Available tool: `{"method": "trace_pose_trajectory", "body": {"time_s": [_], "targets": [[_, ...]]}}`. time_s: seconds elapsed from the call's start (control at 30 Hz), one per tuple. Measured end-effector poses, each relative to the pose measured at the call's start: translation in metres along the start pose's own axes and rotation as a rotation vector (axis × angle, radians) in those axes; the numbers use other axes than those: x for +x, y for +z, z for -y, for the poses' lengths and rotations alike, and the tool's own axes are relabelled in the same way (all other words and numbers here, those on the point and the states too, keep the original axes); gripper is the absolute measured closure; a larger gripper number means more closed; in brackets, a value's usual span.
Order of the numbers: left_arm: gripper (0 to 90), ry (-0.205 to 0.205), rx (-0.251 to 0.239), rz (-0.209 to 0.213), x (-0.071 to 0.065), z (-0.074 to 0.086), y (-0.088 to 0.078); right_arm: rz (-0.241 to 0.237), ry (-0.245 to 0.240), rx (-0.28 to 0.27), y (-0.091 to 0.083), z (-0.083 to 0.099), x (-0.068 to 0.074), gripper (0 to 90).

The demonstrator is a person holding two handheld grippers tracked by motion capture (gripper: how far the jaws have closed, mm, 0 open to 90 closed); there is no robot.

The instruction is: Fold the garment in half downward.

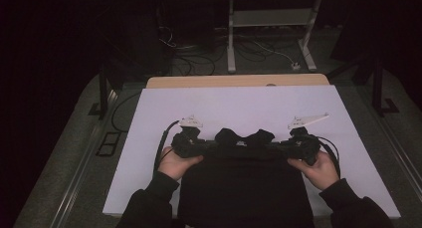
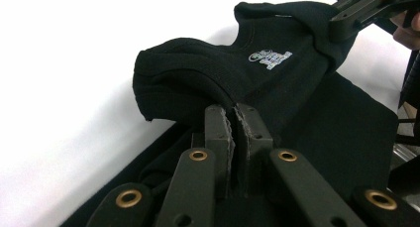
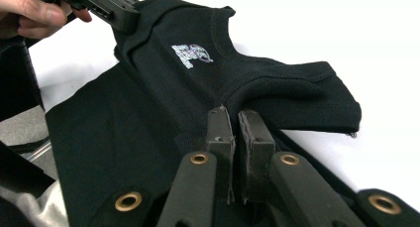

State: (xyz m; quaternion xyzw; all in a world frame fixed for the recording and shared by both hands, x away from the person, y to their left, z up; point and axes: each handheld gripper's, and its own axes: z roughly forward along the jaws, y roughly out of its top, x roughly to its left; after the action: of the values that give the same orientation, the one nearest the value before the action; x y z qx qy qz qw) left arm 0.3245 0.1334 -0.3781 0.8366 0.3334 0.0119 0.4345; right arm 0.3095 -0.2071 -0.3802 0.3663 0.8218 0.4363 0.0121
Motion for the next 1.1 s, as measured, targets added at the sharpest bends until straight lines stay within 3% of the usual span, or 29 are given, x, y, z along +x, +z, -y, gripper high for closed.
{"method": "trace_pose_trajectory", "body": {"time_s": [0.5,0.83,1.1], "targets": [[83.8,-0.004,0.034,0.016,-0.009,0.017,-0.002,-0.032,-0.002,0.035,0.001,0.012,0.013,83.7],[83.8,0.024,0.076,0.034,-0.022,0.026,0.0,-0.056,-0.018,0.076,0.006,0.021,0.021,83.7],[83.8,0.022,0.098,0.04,-0.025,0.036,0.001,-0.069,-0.02,0.107,0.008,0.029,0.026,83.6]]}}
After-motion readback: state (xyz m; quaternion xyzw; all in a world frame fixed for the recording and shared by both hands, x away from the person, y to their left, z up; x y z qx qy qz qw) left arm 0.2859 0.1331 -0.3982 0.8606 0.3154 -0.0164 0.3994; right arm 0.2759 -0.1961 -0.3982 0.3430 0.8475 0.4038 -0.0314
